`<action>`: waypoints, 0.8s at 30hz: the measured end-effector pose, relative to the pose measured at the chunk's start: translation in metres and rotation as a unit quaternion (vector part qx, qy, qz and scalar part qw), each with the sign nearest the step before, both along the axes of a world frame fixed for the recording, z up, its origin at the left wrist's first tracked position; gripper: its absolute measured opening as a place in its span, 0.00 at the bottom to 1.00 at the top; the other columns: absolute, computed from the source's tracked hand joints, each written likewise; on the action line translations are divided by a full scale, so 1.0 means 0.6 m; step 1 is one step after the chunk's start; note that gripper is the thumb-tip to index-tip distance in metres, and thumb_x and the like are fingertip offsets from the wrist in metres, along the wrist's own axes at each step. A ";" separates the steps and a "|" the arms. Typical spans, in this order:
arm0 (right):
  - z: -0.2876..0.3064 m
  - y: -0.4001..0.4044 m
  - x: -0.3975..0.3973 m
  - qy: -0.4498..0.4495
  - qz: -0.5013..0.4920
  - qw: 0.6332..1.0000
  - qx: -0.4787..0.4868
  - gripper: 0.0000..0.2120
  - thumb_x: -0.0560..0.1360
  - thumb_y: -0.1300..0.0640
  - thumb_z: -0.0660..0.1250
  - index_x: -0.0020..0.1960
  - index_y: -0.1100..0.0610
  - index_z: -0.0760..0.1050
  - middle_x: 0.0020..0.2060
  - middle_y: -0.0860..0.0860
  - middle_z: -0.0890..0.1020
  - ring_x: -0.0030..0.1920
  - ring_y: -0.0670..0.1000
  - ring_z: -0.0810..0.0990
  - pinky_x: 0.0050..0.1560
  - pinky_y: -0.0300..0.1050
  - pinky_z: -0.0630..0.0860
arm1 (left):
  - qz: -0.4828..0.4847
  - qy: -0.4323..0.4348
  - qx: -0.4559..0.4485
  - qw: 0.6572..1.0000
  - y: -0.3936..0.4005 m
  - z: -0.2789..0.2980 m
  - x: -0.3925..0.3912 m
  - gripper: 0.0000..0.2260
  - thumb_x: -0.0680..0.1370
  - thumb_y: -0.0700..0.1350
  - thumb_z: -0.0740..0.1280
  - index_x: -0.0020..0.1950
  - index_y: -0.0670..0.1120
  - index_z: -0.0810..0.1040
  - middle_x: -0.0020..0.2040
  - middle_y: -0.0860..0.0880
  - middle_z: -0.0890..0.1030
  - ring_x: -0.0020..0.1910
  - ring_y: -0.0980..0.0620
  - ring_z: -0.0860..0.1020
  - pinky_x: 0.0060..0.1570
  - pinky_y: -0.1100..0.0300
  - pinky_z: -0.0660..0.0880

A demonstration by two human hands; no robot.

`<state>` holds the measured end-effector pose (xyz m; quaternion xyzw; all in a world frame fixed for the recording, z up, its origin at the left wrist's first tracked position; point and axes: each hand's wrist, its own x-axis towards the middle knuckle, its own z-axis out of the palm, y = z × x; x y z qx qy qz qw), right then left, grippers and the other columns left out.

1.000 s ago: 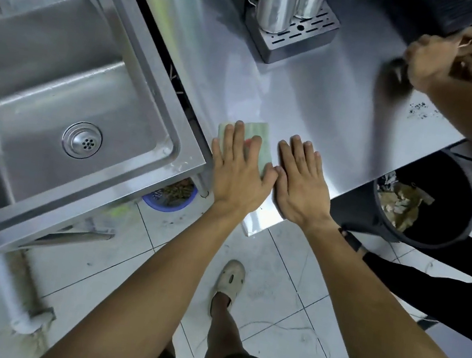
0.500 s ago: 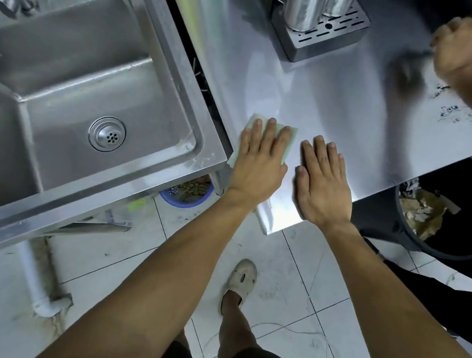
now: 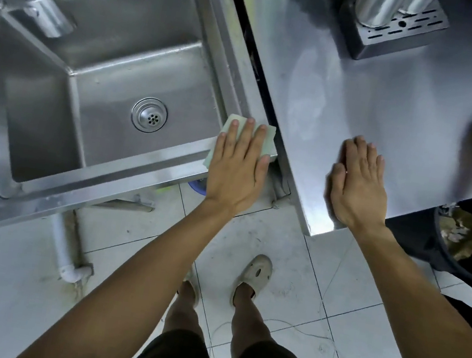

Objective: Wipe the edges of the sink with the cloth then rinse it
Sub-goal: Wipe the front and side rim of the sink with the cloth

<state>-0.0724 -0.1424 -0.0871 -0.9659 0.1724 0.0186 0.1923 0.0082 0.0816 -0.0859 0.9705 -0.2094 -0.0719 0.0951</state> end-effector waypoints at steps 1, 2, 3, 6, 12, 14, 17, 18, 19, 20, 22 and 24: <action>-0.002 0.005 0.008 0.000 -0.013 1.000 0.007 0.27 0.87 0.53 0.49 0.83 0.61 0.54 0.83 0.59 0.53 0.83 0.58 0.47 0.83 0.55 0.42 | 0.006 -0.002 0.001 1.000 -0.003 -0.001 0.005 0.26 0.87 0.54 0.47 0.85 0.49 0.53 0.85 0.47 0.53 0.84 0.43 0.48 0.81 0.45 0.47; -0.003 0.013 0.017 -0.002 -0.028 0.999 0.017 0.27 0.87 0.54 0.51 0.83 0.62 0.53 0.83 0.59 0.53 0.83 0.59 0.46 0.83 0.55 0.42 | 0.013 -0.001 0.001 1.000 -0.007 -0.003 0.009 0.26 0.87 0.54 0.48 0.85 0.49 0.53 0.85 0.46 0.53 0.84 0.43 0.48 0.82 0.45 0.47; -0.006 0.026 0.027 -0.003 -0.037 0.999 0.027 0.27 0.87 0.54 0.52 0.83 0.62 0.53 0.83 0.60 0.52 0.83 0.59 0.46 0.83 0.55 0.41 | 0.022 -0.001 0.000 1.000 -0.010 -0.006 0.011 0.26 0.87 0.54 0.48 0.85 0.49 0.53 0.85 0.46 0.53 0.84 0.43 0.48 0.82 0.46 0.47; -0.006 0.079 0.063 -0.016 -0.006 0.998 0.054 0.26 0.87 0.55 0.51 0.83 0.62 0.53 0.83 0.60 0.52 0.83 0.59 0.46 0.83 0.55 0.42 | 0.038 0.002 -0.012 0.999 -0.007 -0.009 0.004 0.27 0.87 0.54 0.47 0.85 0.46 0.52 0.85 0.46 0.54 0.84 0.43 0.50 0.81 0.46 0.48; 0.005 0.208 0.140 -0.024 0.195 0.978 0.069 0.25 0.88 0.54 0.49 0.83 0.60 0.53 0.83 0.56 0.53 0.84 0.55 0.46 0.83 0.50 0.40 | 0.068 -0.012 -0.008 0.998 0.127 -0.011 -0.016 0.27 0.86 0.55 0.47 0.84 0.45 0.58 0.83 0.45 0.60 0.83 0.43 0.55 0.81 0.46 0.52; -0.003 0.236 0.152 -0.005 0.224 0.974 0.042 0.26 0.88 0.52 0.49 0.83 0.60 0.52 0.83 0.56 0.53 0.84 0.55 0.45 0.83 0.52 0.40 | 0.075 -0.026 0.007 0.997 0.186 -0.013 -0.023 0.27 0.86 0.55 0.48 0.83 0.45 0.59 0.83 0.45 0.61 0.83 0.43 0.55 0.81 0.46 0.52; -0.018 0.249 0.150 0.008 0.229 0.973 -0.026 0.27 0.88 0.51 0.48 0.83 0.62 0.51 0.83 0.57 0.52 0.84 0.56 0.45 0.83 0.54 0.39 | 0.099 -0.016 0.026 0.995 0.242 -0.010 -0.028 0.27 0.86 0.55 0.49 0.83 0.45 0.59 0.83 0.45 0.60 0.83 0.43 0.54 0.81 0.45 0.52; -0.022 0.250 0.149 0.004 0.228 0.973 -0.037 0.27 0.88 0.51 0.47 0.83 0.62 0.50 0.83 0.57 0.52 0.84 0.56 0.45 0.83 0.53 0.39 | 0.120 -0.017 0.026 0.992 0.232 -0.010 -0.026 0.27 0.86 0.55 0.49 0.83 0.45 0.60 0.83 0.45 0.60 0.83 0.42 0.54 0.81 0.45 0.51; -0.024 0.250 0.150 0.004 0.226 0.973 -0.039 0.27 0.88 0.50 0.46 0.83 0.62 0.50 0.83 0.57 0.52 0.84 0.56 0.45 0.83 0.52 0.39 | 0.138 -0.019 0.023 0.990 0.205 -0.009 -0.020 0.26 0.86 0.54 0.48 0.83 0.46 0.60 0.83 0.45 0.60 0.83 0.41 0.54 0.81 0.44 0.51; -0.026 0.250 0.150 0.007 0.226 0.974 -0.034 0.28 0.87 0.49 0.44 0.83 0.61 0.50 0.83 0.56 0.52 0.84 0.55 0.45 0.83 0.51 0.38 | 0.145 -0.018 0.013 0.989 0.168 -0.008 -0.011 0.26 0.86 0.54 0.48 0.83 0.47 0.59 0.83 0.45 0.60 0.83 0.40 0.53 0.81 0.44 0.50; -0.027 0.245 0.150 0.008 0.226 0.974 -0.017 0.30 0.85 0.47 0.39 0.83 0.60 0.50 0.83 0.55 0.52 0.83 0.52 0.45 0.82 0.47 0.37 | 0.132 0.004 -0.019 0.991 0.103 0.002 0.002 0.26 0.86 0.54 0.46 0.83 0.48 0.59 0.84 0.47 0.60 0.83 0.41 0.53 0.81 0.43 0.50; -0.029 0.239 0.151 0.004 0.230 0.973 -0.007 0.31 0.84 0.46 0.38 0.84 0.58 0.50 0.83 0.53 0.52 0.83 0.50 0.44 0.81 0.44 0.36 | 0.108 0.009 -0.032 0.994 0.098 0.000 0.001 0.26 0.86 0.54 0.45 0.83 0.48 0.61 0.83 0.47 0.61 0.83 0.42 0.55 0.81 0.44 0.51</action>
